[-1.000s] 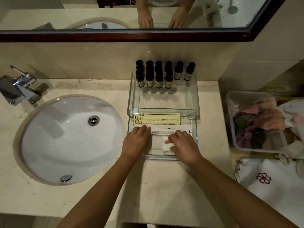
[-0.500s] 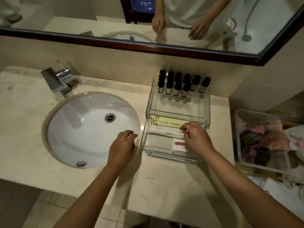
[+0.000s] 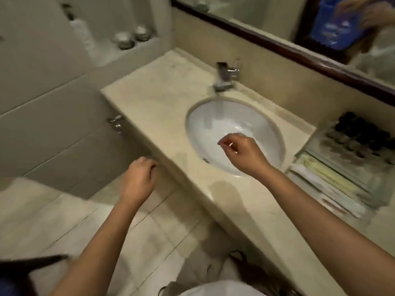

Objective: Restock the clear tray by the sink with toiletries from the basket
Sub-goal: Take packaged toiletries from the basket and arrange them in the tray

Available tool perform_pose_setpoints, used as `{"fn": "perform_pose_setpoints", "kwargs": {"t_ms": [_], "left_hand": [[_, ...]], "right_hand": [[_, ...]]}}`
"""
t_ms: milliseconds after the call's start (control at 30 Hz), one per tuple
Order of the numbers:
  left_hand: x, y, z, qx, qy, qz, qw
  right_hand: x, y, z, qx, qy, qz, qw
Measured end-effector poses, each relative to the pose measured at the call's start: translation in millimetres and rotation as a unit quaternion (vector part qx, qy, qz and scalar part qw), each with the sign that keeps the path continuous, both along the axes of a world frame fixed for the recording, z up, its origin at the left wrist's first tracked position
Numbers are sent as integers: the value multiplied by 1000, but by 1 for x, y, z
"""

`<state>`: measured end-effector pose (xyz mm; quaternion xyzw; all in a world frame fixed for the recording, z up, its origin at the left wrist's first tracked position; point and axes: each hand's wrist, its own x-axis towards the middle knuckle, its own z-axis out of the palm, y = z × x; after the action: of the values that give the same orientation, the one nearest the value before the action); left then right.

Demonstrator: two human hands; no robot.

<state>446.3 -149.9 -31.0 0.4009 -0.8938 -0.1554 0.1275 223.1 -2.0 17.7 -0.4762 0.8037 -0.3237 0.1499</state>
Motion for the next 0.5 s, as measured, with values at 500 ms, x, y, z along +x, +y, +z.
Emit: {"fn": "perform_pose_setpoints", "kwargs": {"t_ms": [500], "left_hand": [[469, 63, 55, 73, 40, 471, 878]], "right_hand": [[407, -164, 57, 1, 6, 515, 857]]}}
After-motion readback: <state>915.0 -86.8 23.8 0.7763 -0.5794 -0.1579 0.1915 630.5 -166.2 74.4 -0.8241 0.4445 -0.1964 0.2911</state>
